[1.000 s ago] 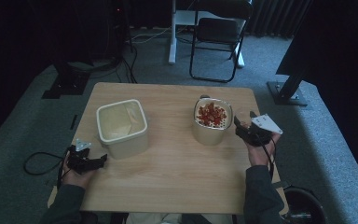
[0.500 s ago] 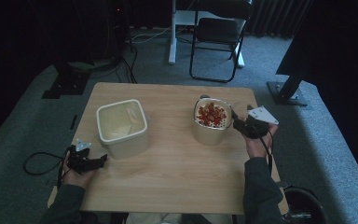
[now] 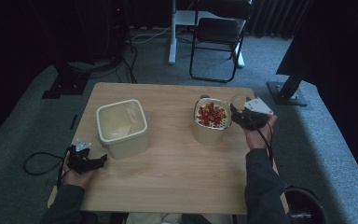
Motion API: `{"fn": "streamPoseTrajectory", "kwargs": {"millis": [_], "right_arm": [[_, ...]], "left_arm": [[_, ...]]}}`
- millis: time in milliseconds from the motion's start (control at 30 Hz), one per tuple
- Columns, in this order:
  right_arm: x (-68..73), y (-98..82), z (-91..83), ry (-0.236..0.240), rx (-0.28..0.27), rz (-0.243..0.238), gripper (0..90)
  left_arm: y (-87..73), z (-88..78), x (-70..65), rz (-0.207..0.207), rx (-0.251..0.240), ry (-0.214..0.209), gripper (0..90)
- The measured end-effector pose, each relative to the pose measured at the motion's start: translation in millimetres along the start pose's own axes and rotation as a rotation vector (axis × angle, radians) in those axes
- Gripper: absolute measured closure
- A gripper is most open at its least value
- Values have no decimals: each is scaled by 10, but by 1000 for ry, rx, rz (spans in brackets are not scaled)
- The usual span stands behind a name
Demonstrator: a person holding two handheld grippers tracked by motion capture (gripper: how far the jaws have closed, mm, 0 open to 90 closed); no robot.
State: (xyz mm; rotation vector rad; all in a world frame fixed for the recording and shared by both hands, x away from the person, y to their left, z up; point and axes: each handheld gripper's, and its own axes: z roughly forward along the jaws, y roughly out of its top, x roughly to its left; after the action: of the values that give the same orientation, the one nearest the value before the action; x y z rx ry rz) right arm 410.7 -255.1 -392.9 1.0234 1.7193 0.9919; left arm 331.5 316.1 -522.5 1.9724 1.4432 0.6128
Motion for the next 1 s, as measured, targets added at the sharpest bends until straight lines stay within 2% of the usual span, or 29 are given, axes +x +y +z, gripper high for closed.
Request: {"fn": "streamPoseTrajectory", "kwargs": {"millis": [233, 400, 633, 800, 1000], "right_arm": [[-2, 107, 89, -37, 44, -74, 351], [-13, 157, 148, -59, 71, -89, 351], [5, 177, 200, -78, 106, -142, 352], [71, 224, 209, -101, 136, -248, 353], [206, 297, 245, -136, 198, -439, 356]], "left_arm": [[0, 0, 0, 0, 0, 0, 135], [1, 1, 0, 0, 0, 0, 136], [1, 1, 0, 0, 0, 0, 136], [1, 1, 0, 0, 0, 0, 135], [1, 1, 0, 0, 0, 0, 136]]}}
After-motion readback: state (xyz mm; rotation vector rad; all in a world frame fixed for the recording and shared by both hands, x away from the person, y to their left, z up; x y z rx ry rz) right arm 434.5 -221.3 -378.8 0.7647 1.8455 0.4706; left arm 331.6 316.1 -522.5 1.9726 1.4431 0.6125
